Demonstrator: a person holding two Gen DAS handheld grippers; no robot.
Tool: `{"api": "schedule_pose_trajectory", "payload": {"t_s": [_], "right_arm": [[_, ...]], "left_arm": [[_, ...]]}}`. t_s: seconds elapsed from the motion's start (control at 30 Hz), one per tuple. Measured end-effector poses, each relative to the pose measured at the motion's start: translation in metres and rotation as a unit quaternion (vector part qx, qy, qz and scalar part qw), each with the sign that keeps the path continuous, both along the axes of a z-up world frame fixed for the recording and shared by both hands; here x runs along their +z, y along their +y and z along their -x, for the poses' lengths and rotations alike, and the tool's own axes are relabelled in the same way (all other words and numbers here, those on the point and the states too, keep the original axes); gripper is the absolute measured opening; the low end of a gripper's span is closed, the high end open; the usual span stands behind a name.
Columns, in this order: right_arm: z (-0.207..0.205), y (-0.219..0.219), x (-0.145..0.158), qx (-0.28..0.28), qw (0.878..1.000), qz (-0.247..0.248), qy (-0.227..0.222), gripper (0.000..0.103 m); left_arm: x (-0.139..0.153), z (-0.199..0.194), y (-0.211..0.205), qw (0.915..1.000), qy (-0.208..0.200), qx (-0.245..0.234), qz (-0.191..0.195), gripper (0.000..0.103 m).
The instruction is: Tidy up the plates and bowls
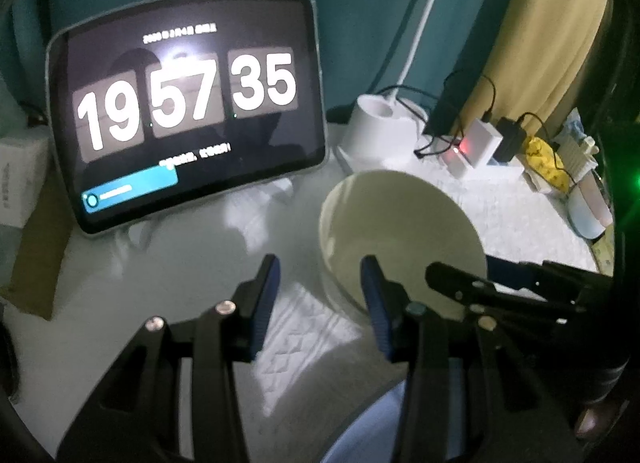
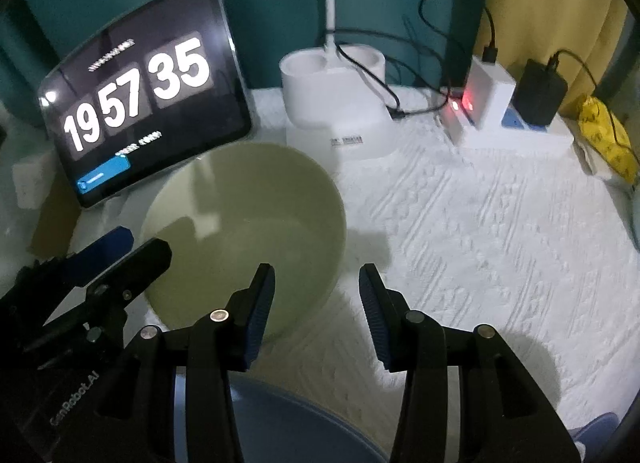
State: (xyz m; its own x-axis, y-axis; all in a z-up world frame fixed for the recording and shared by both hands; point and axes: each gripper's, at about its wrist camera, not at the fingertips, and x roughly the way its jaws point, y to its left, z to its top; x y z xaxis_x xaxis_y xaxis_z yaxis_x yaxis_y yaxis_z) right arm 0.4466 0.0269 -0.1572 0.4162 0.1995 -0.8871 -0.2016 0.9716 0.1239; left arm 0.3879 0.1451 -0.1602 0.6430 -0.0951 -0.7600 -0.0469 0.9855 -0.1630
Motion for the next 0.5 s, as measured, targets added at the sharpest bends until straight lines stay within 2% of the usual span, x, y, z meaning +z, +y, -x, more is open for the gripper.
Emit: {"api": "schedule_pose_trajectory", "payload": {"t_s": [0.17, 0.3, 0.5], "right_arm": [[-0.007, 0.002, -0.007, -0.006, 1.0, -0.007, 0.012, 0.043], [-0.01, 0.005, -0.016, -0.003, 0.999, -0.007, 0.034, 0.029], [-0.01, 0.004, -0.018, -0.009, 0.999, -0.005, 0.03, 0.024]], "left_arm": [[-0.005, -0.009, -0.004, 0.9999, 0.008, -0.012, -0.003, 0.035], [-0.01, -0.014, -0.008, 0.9994, 0.02, -0.027, 0.007, 0.029], [-0.01, -0.013, -0.014, 0.9994, 0.012, -0.03, -0.014, 0.025]]}}
